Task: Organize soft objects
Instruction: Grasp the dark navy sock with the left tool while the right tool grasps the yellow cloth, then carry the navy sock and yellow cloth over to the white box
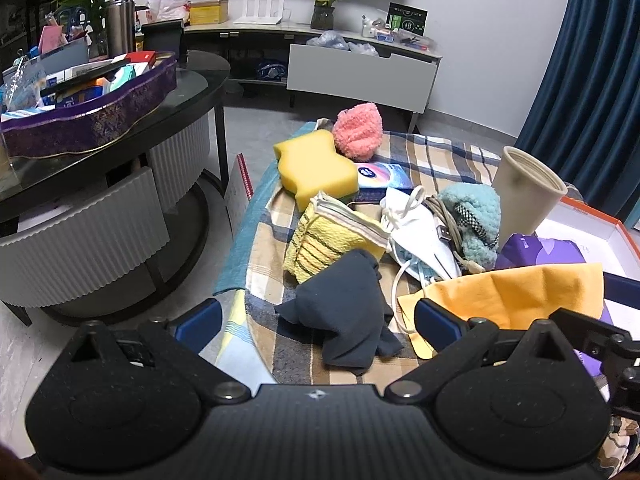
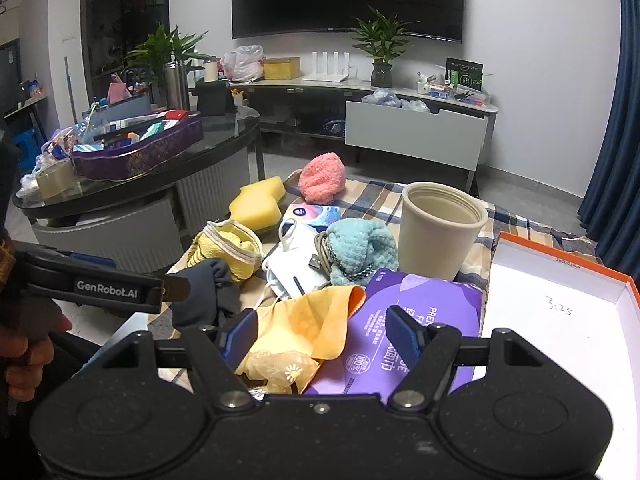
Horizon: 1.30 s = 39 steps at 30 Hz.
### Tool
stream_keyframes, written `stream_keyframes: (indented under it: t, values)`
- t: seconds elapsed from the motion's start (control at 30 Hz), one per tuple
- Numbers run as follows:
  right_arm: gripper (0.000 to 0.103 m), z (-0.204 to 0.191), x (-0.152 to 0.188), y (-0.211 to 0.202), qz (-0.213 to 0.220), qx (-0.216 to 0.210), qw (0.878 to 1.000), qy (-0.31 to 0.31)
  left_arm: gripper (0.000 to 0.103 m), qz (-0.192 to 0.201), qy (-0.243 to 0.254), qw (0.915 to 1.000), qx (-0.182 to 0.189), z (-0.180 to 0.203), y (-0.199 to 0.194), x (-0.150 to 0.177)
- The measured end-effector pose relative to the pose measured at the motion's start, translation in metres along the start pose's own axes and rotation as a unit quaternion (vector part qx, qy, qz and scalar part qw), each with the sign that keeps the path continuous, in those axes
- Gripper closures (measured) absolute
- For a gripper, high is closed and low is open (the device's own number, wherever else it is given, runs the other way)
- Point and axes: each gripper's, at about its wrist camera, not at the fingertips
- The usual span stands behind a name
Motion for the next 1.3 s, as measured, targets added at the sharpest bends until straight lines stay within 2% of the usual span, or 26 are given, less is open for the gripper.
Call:
stream_keyframes:
  t: [0.27, 0.53, 0.6, 0.73, 0.83, 0.9, 1.0, 1.17, 1.3]
  values:
    - [0.021, 0.003, -0.005, 0.017, -0.005, 0.015, 1.000, -0.016, 0.000, -0.002, 0.000, 1.0000, -0.002, 0.001, 0.005, -0.001]
    - [0.021, 0.003, -0.007, 0.038, -0.022, 0.001, 1.000, -0.010, 0.000, -0.001, 0.002, 1.0000, -0.004, 0.002, 0.007, -0.004]
    - [0.030, 0.002, -0.006, 0.041, -0.025, -0.003, 1.000, -0.010, 0.000, -0.002, 0.002, 1.0000, -0.006, 0.003, 0.009, -0.005]
    - [0.037, -0.002, -0.006, 0.044, -0.030, -0.008, 0.999, -0.010, 0.000, -0.004, 0.006, 0.9999, -0.008, 0.004, 0.011, -0.005]
    - [0.061, -0.001, -0.007, 0.045, -0.028, -0.017, 0.999, -0.001, 0.000, -0.004, 0.009, 0.9999, -0.010, 0.005, 0.012, -0.006]
    - [0.094, 0.000, -0.007, 0.045, -0.030, -0.027, 0.999, 0.006, 0.000, -0.005, 0.009, 0.9999, -0.010, 0.005, 0.014, -0.006]
    - [0.100, 0.002, -0.007, 0.043, -0.025, -0.033, 0.999, 0.019, 0.000, -0.008, 0.005, 0.9999, -0.012, 0.004, 0.018, -0.007]
    - [0.100, 0.003, -0.008, 0.034, -0.009, -0.040, 0.999, 0.023, 0.000, -0.012, -0.011, 0.9998, -0.005, 0.004, 0.023, -0.010]
    - [0.100, 0.004, -0.009, 0.030, -0.004, -0.041, 0.999, 0.024, 0.000, -0.014, 0.002, 0.9997, -0.017, 0.012, 0.027, -0.011]
Point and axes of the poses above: each gripper's, at about its wrist camera, not at the fingertips, and y roughly the way its jaws point, z to its right, x to its underside, and after that the axes turned 15 degrees about -x, right-handed
